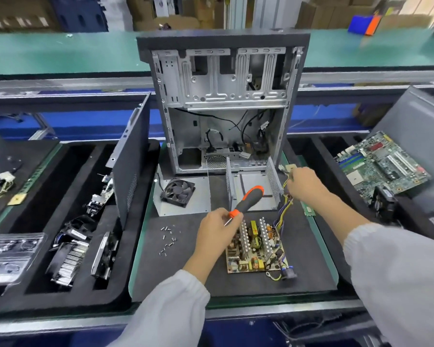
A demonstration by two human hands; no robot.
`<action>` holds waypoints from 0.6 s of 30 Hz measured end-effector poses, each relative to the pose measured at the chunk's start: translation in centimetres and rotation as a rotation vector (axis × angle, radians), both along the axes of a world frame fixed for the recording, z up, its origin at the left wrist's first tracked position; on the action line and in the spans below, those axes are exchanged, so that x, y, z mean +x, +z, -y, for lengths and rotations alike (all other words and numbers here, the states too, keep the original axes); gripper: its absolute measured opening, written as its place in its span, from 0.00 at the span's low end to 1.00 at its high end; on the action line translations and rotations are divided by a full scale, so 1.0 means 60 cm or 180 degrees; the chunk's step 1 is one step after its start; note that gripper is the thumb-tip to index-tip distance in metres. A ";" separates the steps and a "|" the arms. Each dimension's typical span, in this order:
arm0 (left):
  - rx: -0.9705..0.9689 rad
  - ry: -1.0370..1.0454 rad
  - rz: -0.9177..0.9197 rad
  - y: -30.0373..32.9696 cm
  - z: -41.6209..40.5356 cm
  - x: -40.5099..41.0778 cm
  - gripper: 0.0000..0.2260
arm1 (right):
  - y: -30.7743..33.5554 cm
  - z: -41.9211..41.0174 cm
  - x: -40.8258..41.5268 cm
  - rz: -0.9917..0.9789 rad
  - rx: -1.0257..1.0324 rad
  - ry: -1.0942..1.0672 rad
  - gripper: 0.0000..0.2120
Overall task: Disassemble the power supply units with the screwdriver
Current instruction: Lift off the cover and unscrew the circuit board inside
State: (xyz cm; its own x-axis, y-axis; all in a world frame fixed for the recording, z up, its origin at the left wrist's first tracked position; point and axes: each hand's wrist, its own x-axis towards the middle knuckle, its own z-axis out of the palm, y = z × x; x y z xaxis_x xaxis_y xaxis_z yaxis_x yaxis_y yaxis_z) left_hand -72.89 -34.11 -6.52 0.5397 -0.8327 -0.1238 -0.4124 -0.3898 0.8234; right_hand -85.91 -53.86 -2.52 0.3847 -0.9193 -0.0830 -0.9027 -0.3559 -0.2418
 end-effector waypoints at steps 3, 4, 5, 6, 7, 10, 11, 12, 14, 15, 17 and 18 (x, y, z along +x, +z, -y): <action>-0.0140 -0.0163 0.0214 0.042 -0.043 0.023 0.13 | 0.072 -0.084 0.018 0.0338 0.0133 0.1191 0.15; -0.0096 -0.0211 0.0358 0.057 -0.063 0.033 0.13 | 0.089 -0.119 0.023 0.0373 0.0263 0.1758 0.18; -0.0004 -0.0251 0.0573 0.071 -0.086 0.044 0.12 | 0.103 -0.152 0.029 0.0281 0.0286 0.2294 0.21; 0.0084 -0.0275 0.0803 0.086 -0.109 0.054 0.11 | 0.111 -0.180 0.036 0.0123 0.0196 0.2728 0.25; 0.0144 -0.0287 0.0960 0.099 -0.131 0.064 0.11 | 0.114 -0.206 0.046 -0.0022 0.0053 0.3025 0.26; 0.0033 -0.0321 0.0928 0.137 -0.196 0.083 0.06 | 0.114 -0.281 0.087 -0.0250 -0.0404 0.3314 0.17; -0.0012 -0.0393 0.1105 0.148 -0.216 0.087 0.05 | 0.110 -0.304 0.097 -0.0253 -0.0502 0.3309 0.13; -0.0055 -0.0424 0.1448 0.154 -0.235 0.092 0.05 | 0.104 -0.325 0.104 -0.0187 -0.0534 0.3269 0.11; -0.0295 -0.0123 0.2090 0.157 -0.277 0.103 0.07 | 0.093 -0.366 0.108 0.0251 -0.0191 0.3112 0.11; -0.0538 0.0203 0.2171 0.156 -0.299 0.108 0.10 | 0.090 -0.385 0.109 0.0561 0.0154 0.3003 0.13; -0.0975 0.0908 0.1750 0.151 -0.345 0.108 0.13 | 0.090 -0.428 0.109 0.1148 0.0969 0.2727 0.14; -0.1073 0.1224 0.1327 0.146 -0.366 0.105 0.13 | 0.089 -0.450 0.111 0.1357 0.1332 0.2584 0.13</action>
State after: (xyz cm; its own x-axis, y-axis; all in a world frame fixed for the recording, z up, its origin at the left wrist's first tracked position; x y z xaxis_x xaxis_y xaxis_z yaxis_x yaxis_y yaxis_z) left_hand -66.58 -12.13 2.24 0.7528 -0.5276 0.3936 -0.6059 -0.3217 0.7276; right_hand -79.23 -26.84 2.82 0.9545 -0.2943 -0.0485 -0.2338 -0.6372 -0.7344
